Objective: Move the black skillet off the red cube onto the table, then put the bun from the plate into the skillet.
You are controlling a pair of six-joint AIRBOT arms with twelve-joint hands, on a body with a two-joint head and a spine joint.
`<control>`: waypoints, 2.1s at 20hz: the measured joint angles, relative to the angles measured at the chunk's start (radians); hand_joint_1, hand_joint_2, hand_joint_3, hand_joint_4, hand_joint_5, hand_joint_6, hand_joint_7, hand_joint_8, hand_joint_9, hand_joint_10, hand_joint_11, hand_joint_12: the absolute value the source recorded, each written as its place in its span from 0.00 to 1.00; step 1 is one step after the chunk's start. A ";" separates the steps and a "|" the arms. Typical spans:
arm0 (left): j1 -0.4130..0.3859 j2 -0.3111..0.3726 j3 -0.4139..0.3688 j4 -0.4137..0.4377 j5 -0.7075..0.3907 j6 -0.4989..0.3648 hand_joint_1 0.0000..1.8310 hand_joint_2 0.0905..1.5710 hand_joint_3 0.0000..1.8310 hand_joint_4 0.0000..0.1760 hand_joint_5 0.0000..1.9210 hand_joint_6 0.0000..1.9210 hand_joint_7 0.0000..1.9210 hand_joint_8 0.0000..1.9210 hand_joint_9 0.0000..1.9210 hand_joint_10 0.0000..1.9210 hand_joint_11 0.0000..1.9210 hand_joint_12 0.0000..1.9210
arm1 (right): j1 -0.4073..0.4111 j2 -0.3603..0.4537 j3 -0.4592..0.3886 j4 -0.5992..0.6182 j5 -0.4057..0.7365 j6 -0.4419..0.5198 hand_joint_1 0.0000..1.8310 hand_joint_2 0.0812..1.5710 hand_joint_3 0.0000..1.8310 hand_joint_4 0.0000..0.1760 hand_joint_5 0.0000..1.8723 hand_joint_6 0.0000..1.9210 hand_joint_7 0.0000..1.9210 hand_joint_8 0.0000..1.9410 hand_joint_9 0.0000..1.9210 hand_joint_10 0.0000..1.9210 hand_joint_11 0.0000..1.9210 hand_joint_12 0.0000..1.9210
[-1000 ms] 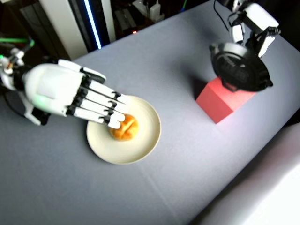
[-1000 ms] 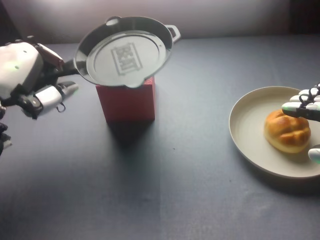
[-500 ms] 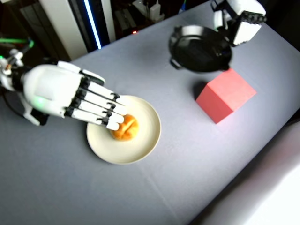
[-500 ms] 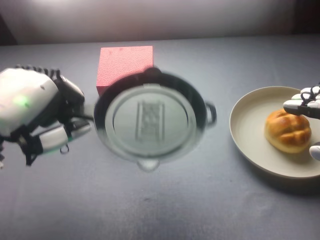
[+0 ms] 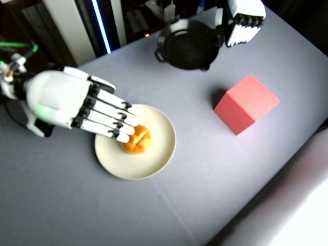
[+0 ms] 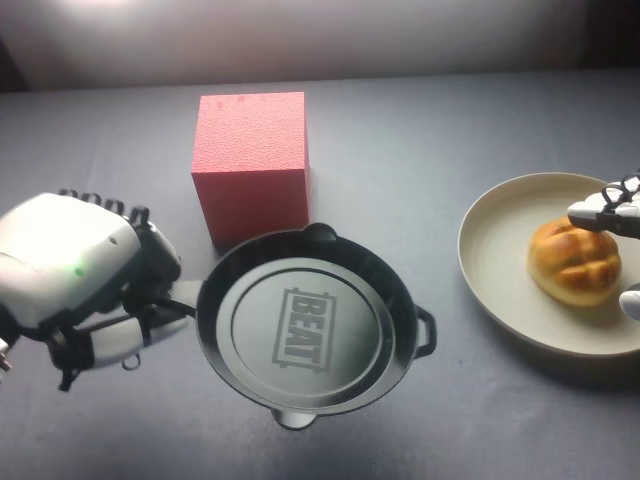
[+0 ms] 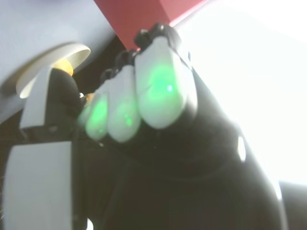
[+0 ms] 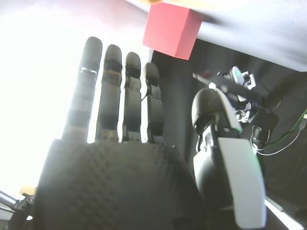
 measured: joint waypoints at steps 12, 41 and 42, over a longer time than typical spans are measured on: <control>0.019 -0.009 -0.005 0.001 0.119 0.055 0.55 0.72 0.00 0.24 0.43 0.69 0.35 1.00 0.40 1.00 0.44 1.00 | 0.000 0.000 0.000 -0.001 0.000 0.000 0.19 0.86 0.00 0.00 0.22 0.00 0.22 0.00 0.22 0.00 0.14 0.22; 0.066 0.093 -0.114 0.029 -0.122 0.061 0.32 0.58 0.00 0.42 0.26 0.00 0.28 0.00 0.28 0.01 0.06 0.61 | 0.173 -0.060 0.121 -0.041 -0.231 -0.012 0.58 0.54 0.00 0.33 0.20 0.00 0.23 0.00 0.22 0.00 0.08 0.43; 0.066 0.093 -0.115 0.031 -0.127 0.061 0.31 0.57 0.00 0.39 0.27 0.00 0.28 0.00 0.28 0.01 0.05 0.63 | 0.190 -0.073 0.135 -0.052 -0.272 -0.022 0.56 0.54 0.00 0.40 0.20 0.00 0.22 0.00 0.23 0.00 0.08 0.42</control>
